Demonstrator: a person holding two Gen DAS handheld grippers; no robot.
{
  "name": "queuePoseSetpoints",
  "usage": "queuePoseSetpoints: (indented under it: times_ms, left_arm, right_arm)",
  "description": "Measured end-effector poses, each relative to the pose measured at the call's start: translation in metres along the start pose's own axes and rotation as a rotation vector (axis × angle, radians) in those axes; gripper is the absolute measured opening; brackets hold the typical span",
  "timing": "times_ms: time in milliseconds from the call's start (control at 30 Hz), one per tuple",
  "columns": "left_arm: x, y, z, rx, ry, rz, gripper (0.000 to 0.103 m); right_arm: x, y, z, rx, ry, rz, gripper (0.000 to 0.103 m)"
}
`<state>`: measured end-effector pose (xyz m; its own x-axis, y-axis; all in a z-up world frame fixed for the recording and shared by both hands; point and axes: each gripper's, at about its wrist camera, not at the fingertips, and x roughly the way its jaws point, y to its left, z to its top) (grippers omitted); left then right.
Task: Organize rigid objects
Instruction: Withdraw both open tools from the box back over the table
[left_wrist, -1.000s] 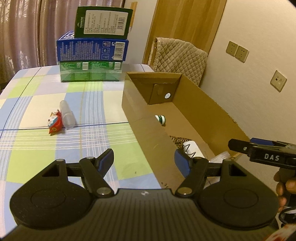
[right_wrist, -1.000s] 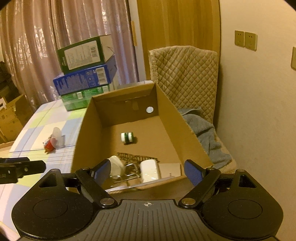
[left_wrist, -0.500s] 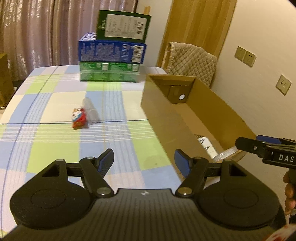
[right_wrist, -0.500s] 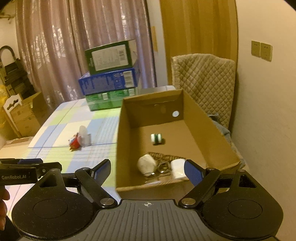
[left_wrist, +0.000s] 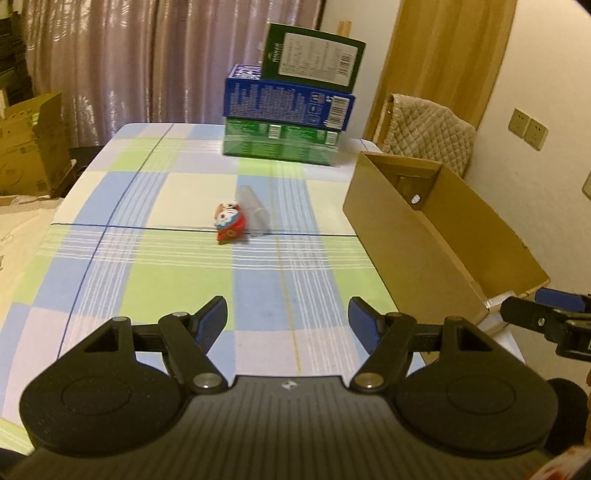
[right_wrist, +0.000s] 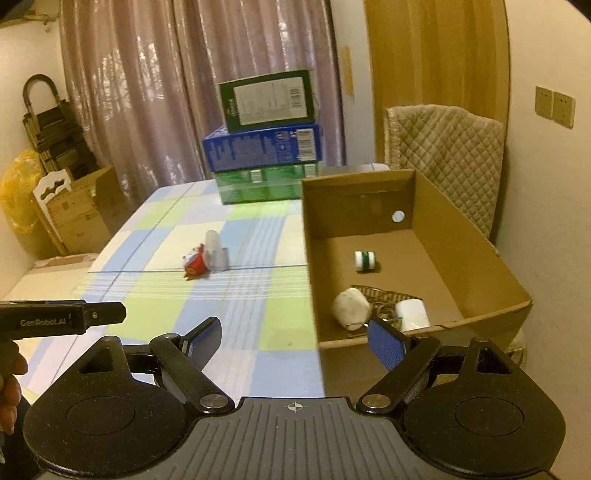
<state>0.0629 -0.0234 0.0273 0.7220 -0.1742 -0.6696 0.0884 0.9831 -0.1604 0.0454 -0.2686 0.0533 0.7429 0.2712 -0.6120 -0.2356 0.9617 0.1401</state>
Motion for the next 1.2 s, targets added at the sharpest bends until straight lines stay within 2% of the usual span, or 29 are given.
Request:
queuePoseSetpoints:
  times_ms: [267,433,600,867,1200]
  left_arm:
    - [-0.02,0.013,-0.004,-0.018,-0.02,0.014,0.068]
    - [-0.03,0.018,-0.008,-0.032,-0.033,0.016,0.068]
    - [-0.028,0.028,-0.008,-0.038,-0.029,0.024,0.068]
    - [0.002,0.055,0.005,-0.046,-0.017,0.062,0.068]
    - [0.074,0.094,0.031,-0.011,0.006,0.092,0.068]
  right_arm:
    - [-0.013,0.025,-0.002,-0.035,-0.027,0.025,0.083]
    - [-0.027,0.036,-0.002,-0.014,-0.108,0.029,0.083]
    - [-0.023,0.05,0.001,-0.044,-0.103,0.059,0.083]
    - [0.017,0.064,0.012,-0.064,-0.088,0.087,0.083]
    - [0.113,0.082,0.028,-0.109,-0.01,0.135,0.083]
